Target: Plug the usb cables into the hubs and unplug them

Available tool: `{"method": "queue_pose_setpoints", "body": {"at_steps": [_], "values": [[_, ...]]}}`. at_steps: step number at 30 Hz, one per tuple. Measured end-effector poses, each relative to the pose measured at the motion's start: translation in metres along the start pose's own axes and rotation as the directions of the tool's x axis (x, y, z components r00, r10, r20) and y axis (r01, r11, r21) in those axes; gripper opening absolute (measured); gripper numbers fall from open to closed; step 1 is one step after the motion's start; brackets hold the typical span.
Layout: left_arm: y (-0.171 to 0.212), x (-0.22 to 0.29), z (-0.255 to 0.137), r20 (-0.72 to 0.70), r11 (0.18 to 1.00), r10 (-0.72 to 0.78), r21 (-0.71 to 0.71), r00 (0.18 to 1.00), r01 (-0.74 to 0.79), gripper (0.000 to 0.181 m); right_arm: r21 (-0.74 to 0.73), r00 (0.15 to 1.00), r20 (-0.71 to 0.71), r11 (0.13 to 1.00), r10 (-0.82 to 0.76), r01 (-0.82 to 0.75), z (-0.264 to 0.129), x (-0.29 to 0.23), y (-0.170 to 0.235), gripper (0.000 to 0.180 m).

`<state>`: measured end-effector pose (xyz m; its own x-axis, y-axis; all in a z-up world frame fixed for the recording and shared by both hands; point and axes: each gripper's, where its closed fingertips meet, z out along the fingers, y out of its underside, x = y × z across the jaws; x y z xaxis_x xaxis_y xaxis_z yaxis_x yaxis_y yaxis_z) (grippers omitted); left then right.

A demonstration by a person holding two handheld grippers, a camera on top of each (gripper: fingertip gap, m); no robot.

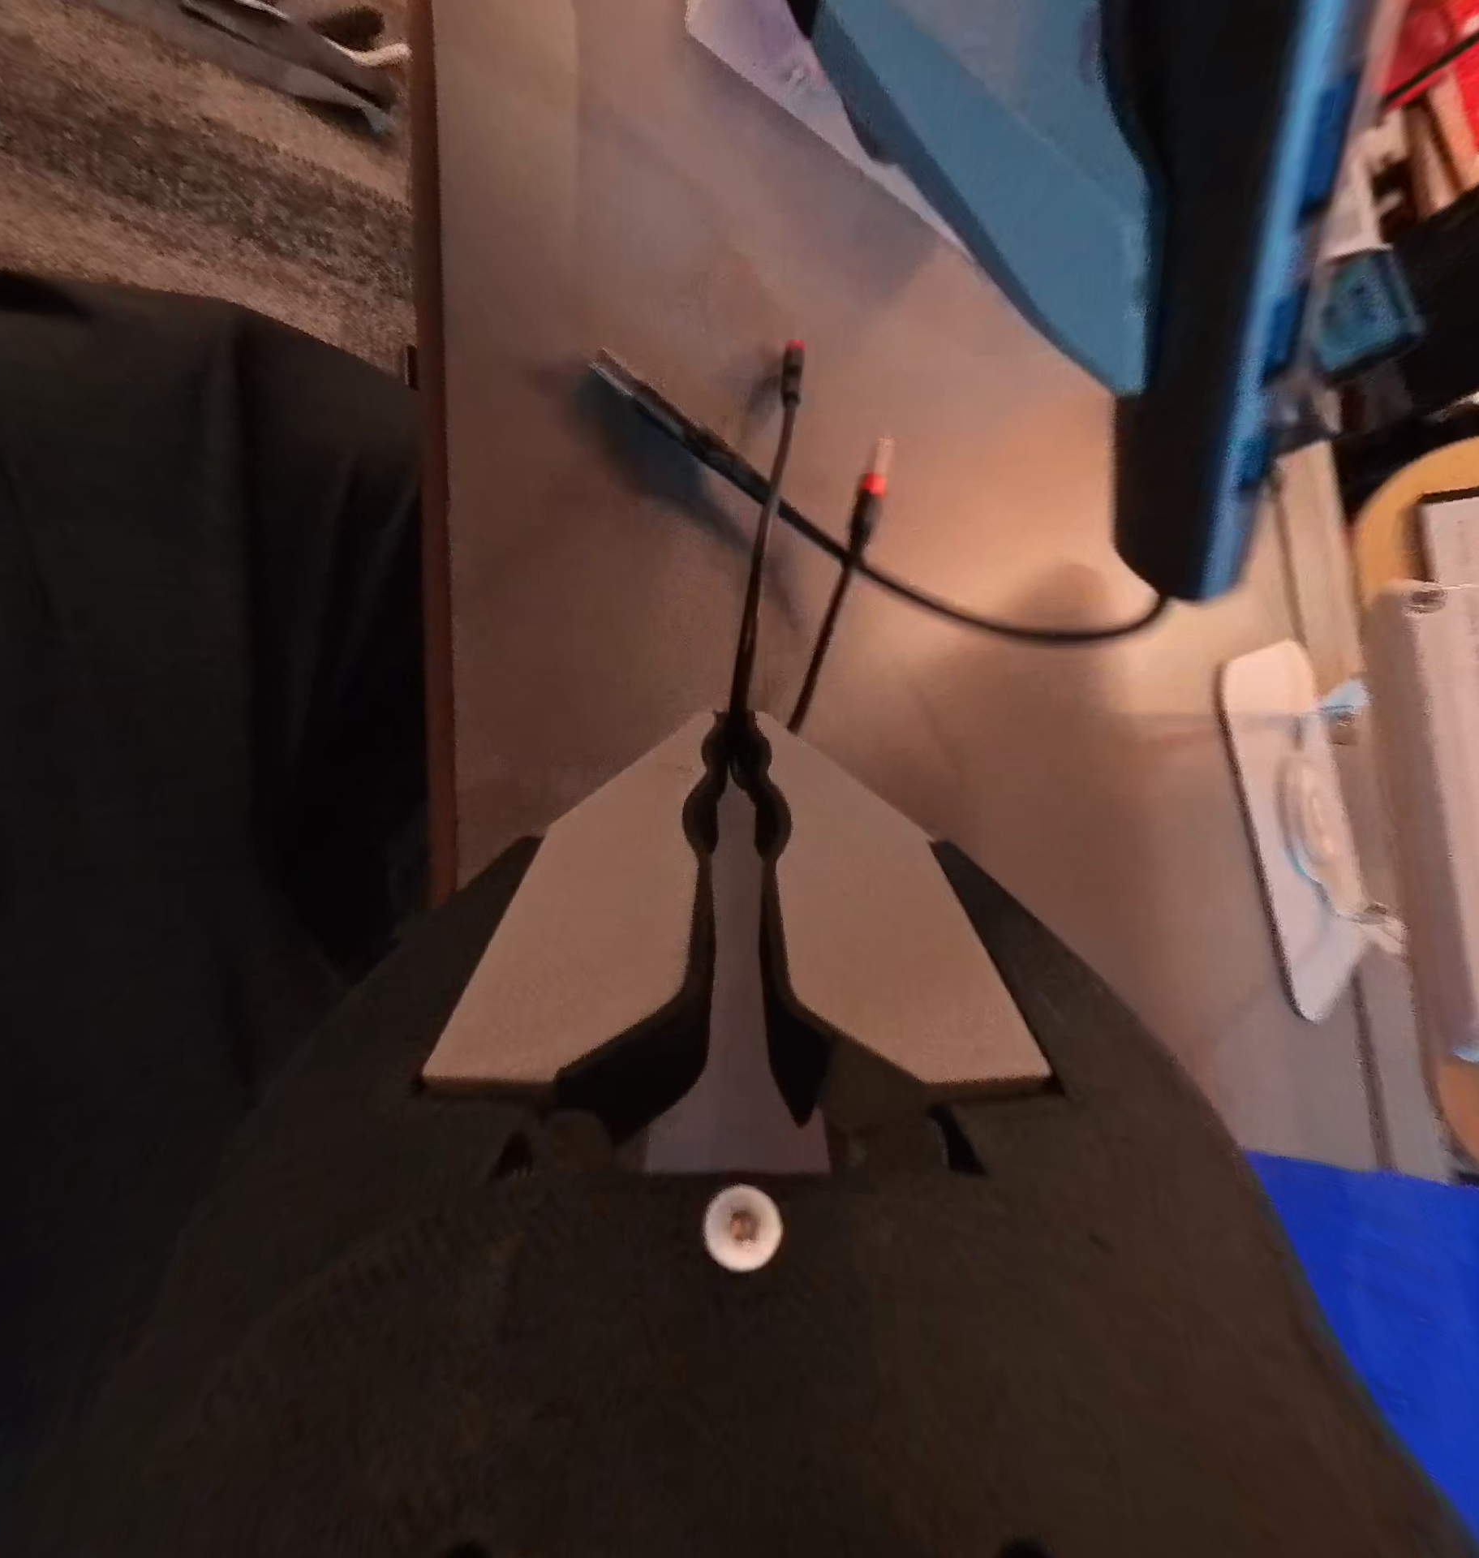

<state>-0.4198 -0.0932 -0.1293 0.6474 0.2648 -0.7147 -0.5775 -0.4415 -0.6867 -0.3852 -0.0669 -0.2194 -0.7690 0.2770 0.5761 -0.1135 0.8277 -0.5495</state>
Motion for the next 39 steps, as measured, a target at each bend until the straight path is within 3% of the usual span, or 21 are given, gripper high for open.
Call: {"method": "queue_pose_setpoints", "body": {"at_steps": [3,10,12,19,21,24,28,32,34,37,39], "values": [[0.014,-0.017,-0.005,0.065,0.997,0.031,-0.072,0.997,-0.026,0.014,-0.011,0.998,-0.051,0.999,-0.037,0.036,-0.027,0.02,0.007,0.0],[0.03,-0.056,-0.028,0.192,0.983,0.076,-0.177,0.978,-0.041,0.014,-0.163,0.998,0.05,0.985,-0.045,0.053,-0.05,0.019,0.057,0.001],[0.03,-0.06,-0.032,0.203,0.983,0.083,-0.18,0.976,-0.046,0.014,-0.206,0.997,0.076,0.978,-0.013,0.028,-0.05,0.017,0.064,0.014],[0.021,-0.054,-0.035,0.168,0.989,0.086,-0.131,0.982,-0.064,0.014,-0.008,0.982,0.064,0.985,0.175,-0.175,-0.076,0.034,0.024,0.013],[0.017,-0.05,-0.034,0.167,0.99,0.113,-0.105,0.979,-0.097,0.014,0.043,0.938,0.028,0.937,0.345,-0.346,-0.064,0.048,0.013,0.009],[0.022,-0.04,-0.03,0.126,0.989,0.117,-0.104,0.985,-0.104,0.014,-0.022,0.816,0.01,0.816,0.578,-0.577,-0.019,0.054,0.029,0.02],[0.031,-0.031,-0.026,0.094,0.982,0.149,-0.135,0.984,-0.136,0.014,-0.106,0.78,-0.022,0.775,0.625,-0.623,0.025,0.051,0.061,0.054],[0.03,-0.023,-0.02,0.068,0.986,0.133,-0.111,0.989,-0.124,0.014,-0.089,0.804,-0.019,0.8,0.594,-0.593,0.032,0.058,0.064,0.046],[0.033,-0.02,-0.017,0.064,0.987,0.118,-0.115,0.991,-0.11,0.014,-0.094,0.83,0.014,0.827,0.558,-0.554,0.037,0.056,0.063,0.032],[0.035,-0.018,-0.014,0.072,0.988,0.107,-0.116,0.992,-0.098,0.014,-0.085,0.811,0.108,0.818,0.575,-0.568,0.039,0.051,0.059,0.013],[0.036,-0.016,-0.012,0.066,0.986,0.113,-0.127,0.991,-0.104,0.014,-0.083,0.801,0.141,0.814,0.581,-0.575,0.039,0.049,0.057,0.013]]}}
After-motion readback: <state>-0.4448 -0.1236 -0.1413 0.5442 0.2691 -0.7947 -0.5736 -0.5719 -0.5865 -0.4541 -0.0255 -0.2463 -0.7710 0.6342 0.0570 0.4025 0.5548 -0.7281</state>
